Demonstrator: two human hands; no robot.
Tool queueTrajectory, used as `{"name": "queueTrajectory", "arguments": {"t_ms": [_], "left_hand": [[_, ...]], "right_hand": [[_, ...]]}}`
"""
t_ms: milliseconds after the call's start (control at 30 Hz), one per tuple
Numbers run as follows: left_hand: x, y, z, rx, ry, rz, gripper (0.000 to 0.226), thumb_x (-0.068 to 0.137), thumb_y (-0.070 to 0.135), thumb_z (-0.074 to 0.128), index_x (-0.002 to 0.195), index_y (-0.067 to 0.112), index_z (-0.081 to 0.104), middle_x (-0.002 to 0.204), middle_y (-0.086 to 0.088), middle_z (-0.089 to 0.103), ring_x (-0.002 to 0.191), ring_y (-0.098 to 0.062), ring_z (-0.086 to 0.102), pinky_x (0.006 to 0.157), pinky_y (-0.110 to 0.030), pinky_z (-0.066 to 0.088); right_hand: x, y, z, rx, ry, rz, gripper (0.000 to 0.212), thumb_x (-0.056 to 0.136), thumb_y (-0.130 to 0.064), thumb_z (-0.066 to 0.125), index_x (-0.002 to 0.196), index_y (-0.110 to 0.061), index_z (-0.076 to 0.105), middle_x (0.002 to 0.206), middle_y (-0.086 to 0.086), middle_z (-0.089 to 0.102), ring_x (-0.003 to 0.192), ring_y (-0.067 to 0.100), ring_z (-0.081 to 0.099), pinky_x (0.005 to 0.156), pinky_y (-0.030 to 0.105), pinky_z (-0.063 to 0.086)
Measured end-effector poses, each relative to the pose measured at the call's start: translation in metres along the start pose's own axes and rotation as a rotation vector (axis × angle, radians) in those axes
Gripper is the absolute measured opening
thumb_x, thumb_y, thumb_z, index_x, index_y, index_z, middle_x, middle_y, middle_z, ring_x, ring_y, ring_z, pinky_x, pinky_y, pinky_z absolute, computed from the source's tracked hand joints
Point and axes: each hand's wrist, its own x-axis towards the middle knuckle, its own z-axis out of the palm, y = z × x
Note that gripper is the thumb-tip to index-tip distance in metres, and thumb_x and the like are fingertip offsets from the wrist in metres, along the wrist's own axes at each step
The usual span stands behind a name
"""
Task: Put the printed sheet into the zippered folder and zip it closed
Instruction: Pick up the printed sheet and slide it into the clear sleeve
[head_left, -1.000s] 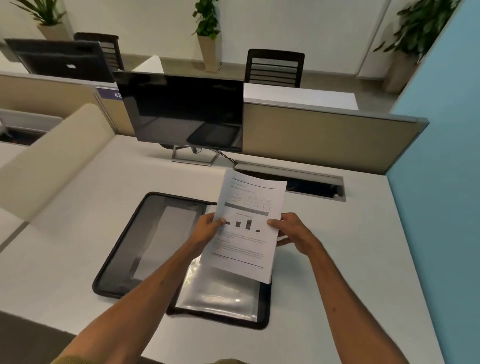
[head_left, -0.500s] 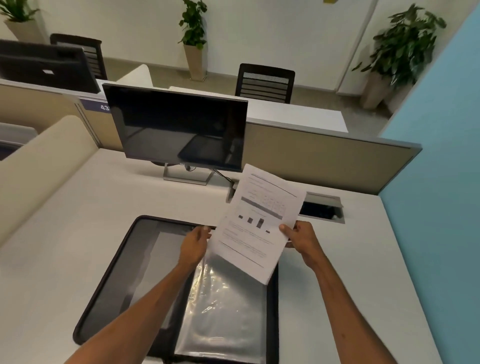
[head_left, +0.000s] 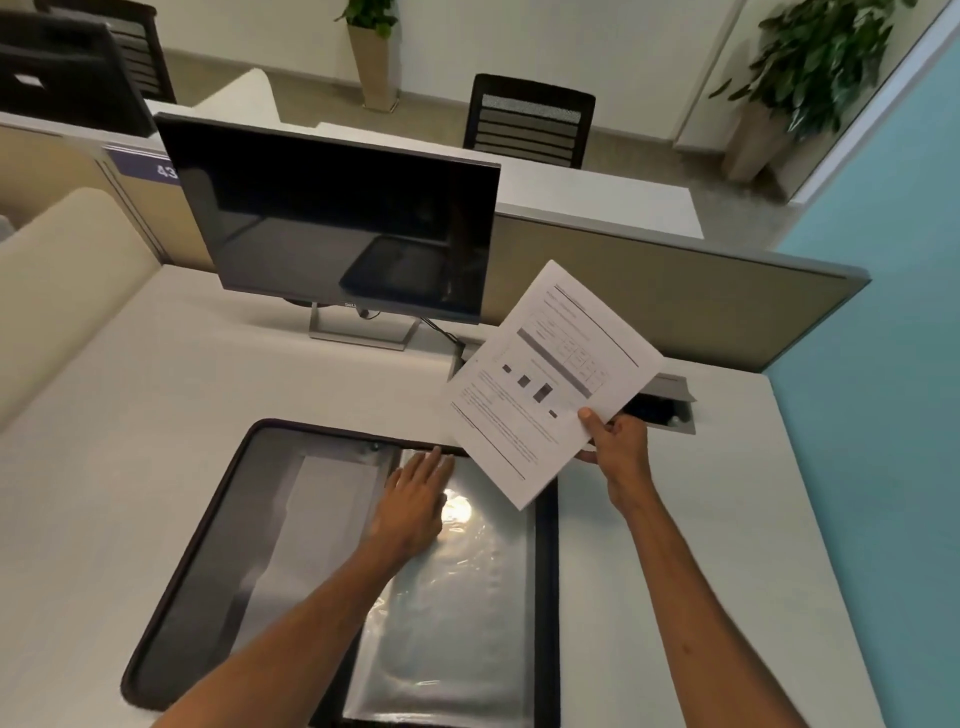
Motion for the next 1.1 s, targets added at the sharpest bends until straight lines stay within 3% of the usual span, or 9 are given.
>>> {"name": "queueTrajectory", "arguments": {"t_ms": [100, 300, 400, 500, 667, 733, 833, 933, 1100], "left_hand": [[-0.002, 0.001, 0.003, 0.030, 0.005, 0.000, 0.061, 0.110, 0.029, 0.045, 0.168, 0.024, 0.027, 0.177, -0.003, 0.020, 0.162, -0.032, 0.023, 0.127, -0.055, 0.030], [-0.013, 0.004, 0.003, 0.035, 0.037, 0.038, 0.057, 0.107, 0.029, 0.053, 0.162, 0.023, 0.039, 0.170, -0.008, 0.037, 0.157, -0.034, 0.033, 0.125, -0.058, 0.032], [-0.009, 0.003, -0.009, 0.000, 0.033, 0.064, 0.047, 0.100, 0.028, 0.061, 0.146, 0.022, 0.052, 0.164, -0.006, 0.044, 0.154, -0.033, 0.036, 0.126, -0.054, 0.031], [-0.001, 0.006, -0.026, -0.039, 0.038, 0.080, 0.039, 0.089, 0.026, 0.067, 0.126, 0.023, 0.056, 0.146, -0.001, 0.056, 0.150, -0.028, 0.040, 0.127, -0.047, 0.027], [0.004, 0.006, -0.049, -0.198, 0.039, 0.076, 0.032, 0.086, 0.027, 0.064, 0.114, 0.026, 0.049, 0.113, 0.006, 0.062, 0.109, -0.022, 0.058, 0.107, -0.045, 0.044], [0.003, 0.003, -0.052, -0.275, 0.052, 0.072, 0.041, 0.083, 0.030, 0.063, 0.121, 0.028, 0.048, 0.112, 0.008, 0.058, 0.104, -0.019, 0.055, 0.100, -0.046, 0.046], [0.006, -0.002, -0.055, -0.362, 0.056, 0.070, 0.059, 0.079, 0.036, 0.061, 0.136, 0.035, 0.049, 0.117, 0.009, 0.051, 0.109, -0.014, 0.053, 0.101, -0.042, 0.039], [0.009, -0.004, -0.061, -0.396, 0.070, 0.043, 0.042, 0.080, 0.034, 0.062, 0.121, 0.037, 0.062, 0.120, 0.008, 0.049, 0.114, -0.012, 0.052, 0.106, -0.041, 0.033], [0.012, 0.000, -0.060, -0.328, 0.071, 0.098, 0.020, 0.096, 0.026, 0.059, 0.112, 0.037, 0.064, 0.125, 0.010, 0.058, 0.119, -0.013, 0.053, 0.108, -0.042, 0.037]], "right_hand": [[0.003, 0.003, 0.012, 0.028, -0.003, 0.019, 0.033, 0.100, -0.016, 0.070, 0.132, -0.016, 0.064, 0.114, 0.002, 0.078, 0.105, 0.017, 0.075, 0.078, 0.047, 0.066], [0.013, -0.005, 0.022, 0.034, 0.004, 0.031, 0.032, 0.101, -0.014, 0.069, 0.133, -0.012, 0.065, 0.111, 0.000, 0.077, 0.103, 0.016, 0.075, 0.073, 0.042, 0.067], [0.016, -0.010, 0.025, 0.026, 0.027, 0.025, 0.028, 0.102, -0.014, 0.068, 0.129, -0.011, 0.065, 0.106, -0.002, 0.077, 0.102, 0.016, 0.075, 0.070, 0.038, 0.067], [0.017, -0.013, 0.031, 0.076, 0.069, 0.017, 0.027, 0.102, -0.015, 0.068, 0.128, -0.010, 0.067, 0.106, -0.001, 0.078, 0.093, 0.011, 0.077, 0.071, 0.040, 0.067], [0.016, -0.021, 0.041, 0.154, 0.099, -0.010, 0.019, 0.102, -0.015, 0.067, 0.121, -0.015, 0.067, 0.106, 0.000, 0.078, 0.091, 0.008, 0.078, 0.072, 0.042, 0.067], [0.016, -0.023, 0.046, 0.164, 0.094, -0.020, 0.019, 0.102, -0.016, 0.068, 0.121, -0.015, 0.068, 0.105, 0.000, 0.078, 0.092, 0.009, 0.078, 0.073, 0.043, 0.067], [0.018, -0.025, 0.053, 0.183, 0.104, -0.027, 0.021, 0.102, -0.016, 0.068, 0.123, -0.013, 0.068, 0.105, -0.001, 0.078, 0.091, 0.008, 0.078, 0.074, 0.043, 0.067], [0.020, -0.026, 0.061, 0.186, 0.135, -0.046, 0.019, 0.103, -0.018, 0.067, 0.121, -0.014, 0.068, 0.106, -0.001, 0.078, 0.090, 0.007, 0.078, 0.076, 0.043, 0.067], [0.025, -0.025, 0.081, 0.141, 0.148, -0.102, 0.015, 0.103, -0.022, 0.066, 0.117, -0.018, 0.071, 0.108, 0.002, 0.079, 0.093, 0.014, 0.079, 0.073, 0.043, 0.067]]}}
